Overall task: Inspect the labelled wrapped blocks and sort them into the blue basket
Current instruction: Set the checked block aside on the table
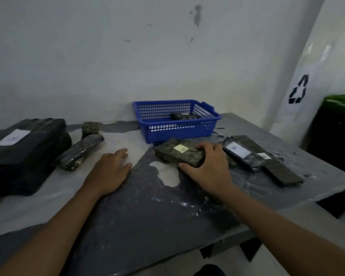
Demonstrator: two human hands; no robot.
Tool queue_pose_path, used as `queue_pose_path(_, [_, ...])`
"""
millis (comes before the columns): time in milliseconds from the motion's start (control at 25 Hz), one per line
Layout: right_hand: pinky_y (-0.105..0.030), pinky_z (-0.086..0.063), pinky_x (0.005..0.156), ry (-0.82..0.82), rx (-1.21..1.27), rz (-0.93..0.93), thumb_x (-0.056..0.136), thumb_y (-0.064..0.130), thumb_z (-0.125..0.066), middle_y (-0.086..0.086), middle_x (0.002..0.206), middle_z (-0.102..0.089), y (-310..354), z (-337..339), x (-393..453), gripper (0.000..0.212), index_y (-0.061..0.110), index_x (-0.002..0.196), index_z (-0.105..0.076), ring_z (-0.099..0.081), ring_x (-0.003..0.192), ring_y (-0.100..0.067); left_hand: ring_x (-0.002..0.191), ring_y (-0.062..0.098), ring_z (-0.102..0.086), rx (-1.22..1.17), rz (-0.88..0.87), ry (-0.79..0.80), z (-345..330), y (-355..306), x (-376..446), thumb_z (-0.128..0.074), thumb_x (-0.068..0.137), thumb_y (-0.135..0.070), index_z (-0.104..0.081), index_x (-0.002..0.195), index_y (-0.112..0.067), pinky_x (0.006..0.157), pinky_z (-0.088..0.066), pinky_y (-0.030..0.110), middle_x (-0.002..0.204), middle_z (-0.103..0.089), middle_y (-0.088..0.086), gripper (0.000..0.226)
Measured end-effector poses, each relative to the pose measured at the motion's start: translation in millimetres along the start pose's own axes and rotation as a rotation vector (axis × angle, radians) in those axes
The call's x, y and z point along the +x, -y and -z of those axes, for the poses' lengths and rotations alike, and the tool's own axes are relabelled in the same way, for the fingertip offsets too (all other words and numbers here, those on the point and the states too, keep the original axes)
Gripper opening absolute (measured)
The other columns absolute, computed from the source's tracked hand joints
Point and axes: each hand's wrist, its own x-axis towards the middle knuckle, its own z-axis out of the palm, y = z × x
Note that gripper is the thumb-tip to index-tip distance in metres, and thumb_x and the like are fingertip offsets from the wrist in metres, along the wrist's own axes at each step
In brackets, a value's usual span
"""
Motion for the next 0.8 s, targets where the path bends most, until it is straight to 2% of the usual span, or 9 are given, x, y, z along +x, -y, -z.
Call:
queue_pose_path(240, [-0.044, -0.037, 0.1, -0.071, -0.242, -0.158, 0.071, 0.083, -0.063, -0.008, 0.127, -0.047, -51, 25, -14, 0.081, 0.027, 0.129, -0.048, -0.044, 0.12, -0.031, 0.129, 0.022, -0.054, 0.032, -0.063, -0.009, -1, 6, 2, -0.056, 0.101, -0.034, -0.067, 0.128, -0.025, 0.112, -0.042, 0.042, 0.139, -0.064, -0.003, 0.031])
queue_pose_path(440, [-0.044, -0.041, 0.095, -0.102, -0.277, -0.229, 0.072, 0.08, -0.065, -0.012, 0.124, -0.045, -58, 19, -16, 0.079, 0.021, 0.12, -0.044, -0.044, 0.114, -0.033, 0.132, 0.019, -0.051, 0.032, -0.053, -0.027, -4, 8, 3, -0.055, 0.101, -0.034, -0.068, 0.125, -0.029, 0.113, -0.04, 0.04, 0.137, -0.064, -0.008, 0.027])
queue_pose_path(560, [-0.047, -0.04, 0.098, -0.109, -0.257, -0.298, 0.074, 0.078, -0.066, -0.016, 0.128, -0.044, -59, 19, -12, 0.078, 0.019, 0.119, -0.041, -0.042, 0.12, -0.038, 0.131, 0.017, -0.051, 0.036, -0.061, -0.033, -5, 8, 3, -0.055, 0.102, -0.034, -0.068, 0.123, -0.031, 0.112, -0.041, 0.038, 0.136, -0.064, -0.009, 0.026])
queue_pose_path(680, [-0.052, -0.038, 0.104, -0.064, -0.226, -0.356, 0.073, 0.079, -0.067, -0.02, 0.136, -0.039, -60, 24, -12, 0.086, 0.017, 0.125, -0.04, -0.038, 0.127, -0.042, 0.122, 0.013, -0.057, 0.011, -0.057, -0.065, -5, 4, 2, -0.056, 0.101, -0.029, -0.072, 0.117, -0.028, 0.105, -0.042, 0.029, 0.13, -0.067, -0.009, 0.022])
queue_pose_path(720, [-0.054, -0.038, 0.105, -0.079, -0.222, -0.33, 0.073, 0.08, -0.067, -0.019, 0.139, -0.037, -55, 23, -12, 0.089, 0.017, 0.129, -0.039, -0.036, 0.129, -0.042, 0.117, 0.011, -0.059, -0.014, -0.044, -0.089, -3, 5, 0, -0.056, 0.101, -0.028, -0.073, 0.113, -0.028, 0.102, -0.044, 0.028, 0.127, -0.069, -0.009, 0.022])
queue_pose_path(800, [-0.058, -0.038, 0.106, -0.212, -0.246, -0.21, 0.077, 0.072, -0.068, -0.017, 0.144, -0.035, -49, 28, -17, 0.085, 0.015, 0.135, -0.042, -0.036, 0.131, -0.041, 0.108, 0.009, -0.063, -0.051, -0.056, -0.085, -6, -6, -1, -0.056, 0.099, -0.029, -0.074, 0.109, -0.029, 0.096, -0.048, 0.026, 0.121, -0.071, -0.009, 0.021])
